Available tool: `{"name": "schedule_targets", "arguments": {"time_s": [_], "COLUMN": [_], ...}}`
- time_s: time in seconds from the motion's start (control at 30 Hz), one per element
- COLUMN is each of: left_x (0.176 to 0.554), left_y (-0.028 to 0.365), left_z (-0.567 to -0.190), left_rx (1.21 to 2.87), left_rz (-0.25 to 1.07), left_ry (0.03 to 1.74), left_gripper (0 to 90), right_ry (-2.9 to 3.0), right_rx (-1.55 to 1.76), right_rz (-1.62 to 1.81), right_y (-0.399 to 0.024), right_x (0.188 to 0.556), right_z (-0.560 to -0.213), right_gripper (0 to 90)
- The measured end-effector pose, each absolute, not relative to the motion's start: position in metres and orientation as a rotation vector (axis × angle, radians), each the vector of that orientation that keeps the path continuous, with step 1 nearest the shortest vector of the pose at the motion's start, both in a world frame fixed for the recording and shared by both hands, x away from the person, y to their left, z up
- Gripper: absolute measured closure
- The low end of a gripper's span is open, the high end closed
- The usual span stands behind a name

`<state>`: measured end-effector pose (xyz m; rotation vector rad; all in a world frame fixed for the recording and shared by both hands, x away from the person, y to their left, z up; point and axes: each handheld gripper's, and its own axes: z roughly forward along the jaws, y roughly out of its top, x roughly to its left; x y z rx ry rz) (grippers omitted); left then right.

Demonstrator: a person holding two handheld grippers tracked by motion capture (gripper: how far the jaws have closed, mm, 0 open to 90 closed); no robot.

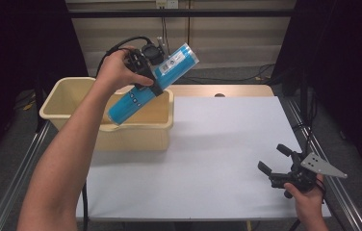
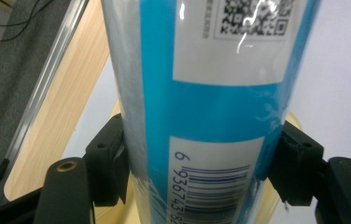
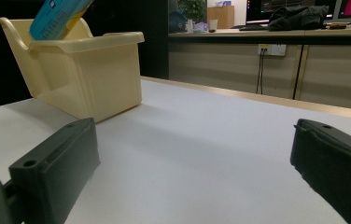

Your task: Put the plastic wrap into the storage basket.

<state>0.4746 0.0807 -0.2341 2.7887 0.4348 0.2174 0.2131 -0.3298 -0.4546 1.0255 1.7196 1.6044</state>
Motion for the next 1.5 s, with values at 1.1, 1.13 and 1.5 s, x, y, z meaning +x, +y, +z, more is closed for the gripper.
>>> {"name": "schedule_targets", "arguments": {"time_s": [1.1, 1.13, 1.5], "left_x": [0.482, 0.482, 0.467], "left_y": [0.098, 0.102, 0.114], "left_z": [-0.263, -0.255, -0.240], "left_rx": [2.630, 2.561, 2.520], "left_rz": [0.070, 0.078, 0.062], "left_ry": [0.480, 0.495, 0.511], "left_gripper": [32.3, 32.9, 10.3], "right_ry": [1.720, 1.722, 1.719], "right_rx": [1.030, 1.028, 1.033], "right_rz": [1.601, 1.599, 1.592], "right_y": [-0.330, -0.330, -0.331], "right_x": [0.212, 0.212, 0.209], "right_z": [-0.455, -0.455, -0.455], "right_gripper": [0.7, 0.6, 0.7]}}
